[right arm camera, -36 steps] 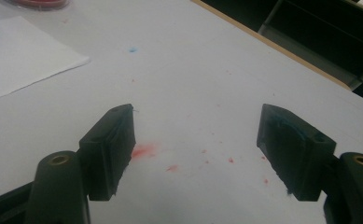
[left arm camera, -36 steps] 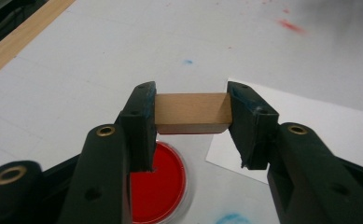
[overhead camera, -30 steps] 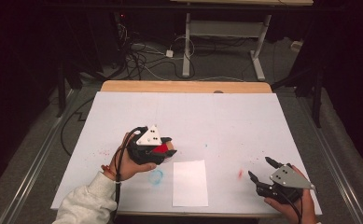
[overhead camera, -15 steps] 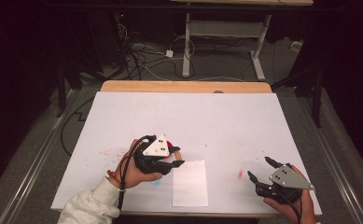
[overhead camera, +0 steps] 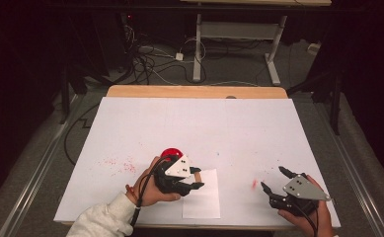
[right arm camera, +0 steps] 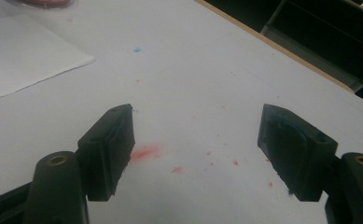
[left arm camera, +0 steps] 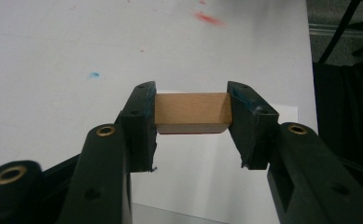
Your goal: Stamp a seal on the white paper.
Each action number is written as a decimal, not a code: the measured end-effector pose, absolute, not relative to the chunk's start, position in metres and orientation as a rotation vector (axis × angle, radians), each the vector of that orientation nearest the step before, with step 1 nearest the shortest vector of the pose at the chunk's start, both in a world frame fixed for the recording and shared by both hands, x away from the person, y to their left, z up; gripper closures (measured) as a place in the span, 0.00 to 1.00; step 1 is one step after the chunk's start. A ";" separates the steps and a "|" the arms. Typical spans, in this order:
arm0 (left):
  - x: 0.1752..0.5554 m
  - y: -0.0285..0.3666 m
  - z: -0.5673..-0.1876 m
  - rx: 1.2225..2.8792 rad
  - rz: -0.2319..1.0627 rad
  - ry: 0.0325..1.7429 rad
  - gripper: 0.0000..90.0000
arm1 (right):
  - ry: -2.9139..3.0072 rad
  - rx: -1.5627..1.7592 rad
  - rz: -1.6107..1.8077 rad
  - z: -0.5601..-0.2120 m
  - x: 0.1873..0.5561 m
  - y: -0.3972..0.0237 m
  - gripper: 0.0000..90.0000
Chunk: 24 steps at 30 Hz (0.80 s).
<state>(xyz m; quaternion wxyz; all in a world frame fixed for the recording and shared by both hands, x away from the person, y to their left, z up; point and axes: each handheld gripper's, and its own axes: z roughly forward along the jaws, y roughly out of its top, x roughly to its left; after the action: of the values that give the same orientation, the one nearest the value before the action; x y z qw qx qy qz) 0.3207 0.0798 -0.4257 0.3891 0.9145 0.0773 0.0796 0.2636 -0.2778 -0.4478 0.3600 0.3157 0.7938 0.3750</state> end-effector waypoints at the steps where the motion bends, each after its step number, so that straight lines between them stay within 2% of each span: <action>1: 0.321 0.079 -0.427 2.330 0.200 0.192 0.59 | 2.047 0.813 0.968 -0.448 0.264 -0.278 0.31; 24: 0.329 0.057 -0.462 2.551 0.100 0.140 0.59 | 2.070 0.819 0.966 -0.450 0.265 -0.277 0.31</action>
<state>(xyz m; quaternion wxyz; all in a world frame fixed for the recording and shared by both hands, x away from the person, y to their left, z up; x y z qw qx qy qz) 0.3290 0.0574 -0.4623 0.2883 0.9554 0.0525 0.0374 0.2647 -0.2768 -0.4501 0.3498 0.3163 0.7991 0.3729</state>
